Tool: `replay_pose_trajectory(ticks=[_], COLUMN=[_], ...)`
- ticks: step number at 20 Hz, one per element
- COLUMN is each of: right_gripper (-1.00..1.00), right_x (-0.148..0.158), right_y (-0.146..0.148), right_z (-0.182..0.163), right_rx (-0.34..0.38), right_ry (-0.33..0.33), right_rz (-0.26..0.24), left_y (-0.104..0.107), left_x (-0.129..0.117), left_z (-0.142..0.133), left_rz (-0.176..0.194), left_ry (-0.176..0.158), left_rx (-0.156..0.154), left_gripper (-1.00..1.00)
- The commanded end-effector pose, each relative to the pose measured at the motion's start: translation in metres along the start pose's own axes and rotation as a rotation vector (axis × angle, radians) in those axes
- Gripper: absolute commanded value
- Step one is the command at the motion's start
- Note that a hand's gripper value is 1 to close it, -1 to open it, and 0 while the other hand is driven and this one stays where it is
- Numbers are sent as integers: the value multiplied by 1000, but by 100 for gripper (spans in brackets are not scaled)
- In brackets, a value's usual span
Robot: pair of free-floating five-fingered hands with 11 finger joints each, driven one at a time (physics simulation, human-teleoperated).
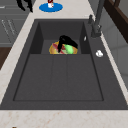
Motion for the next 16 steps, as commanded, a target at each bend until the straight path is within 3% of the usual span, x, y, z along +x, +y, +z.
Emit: replay_pose_trajectory(ticks=[1,4,9,13,14,16], right_gripper=[-100,-100,-100,-100,100,100], right_x=[-1,-2,-1,0,3,3], right_y=[16,30,21,22,22,14], right_z=[-40,-68,-96,-93,-94,-96], right_rx=[10,15,275,340,343,330], right_ry=[-21,-21,-13,-14,-9,17], right_rz=[41,32,13,-14,-19,-41], left_y=[0,0,0,0,0,0], left_x=[0,0,0,0,0,0], left_z=[0,0,0,0,0,0], left_rz=[0,0,0,0,0,0], left_ry=[0,0,0,0,0,0], left_rx=[0,0,0,0,0,0], left_gripper=[0,0,0,0,0,0])
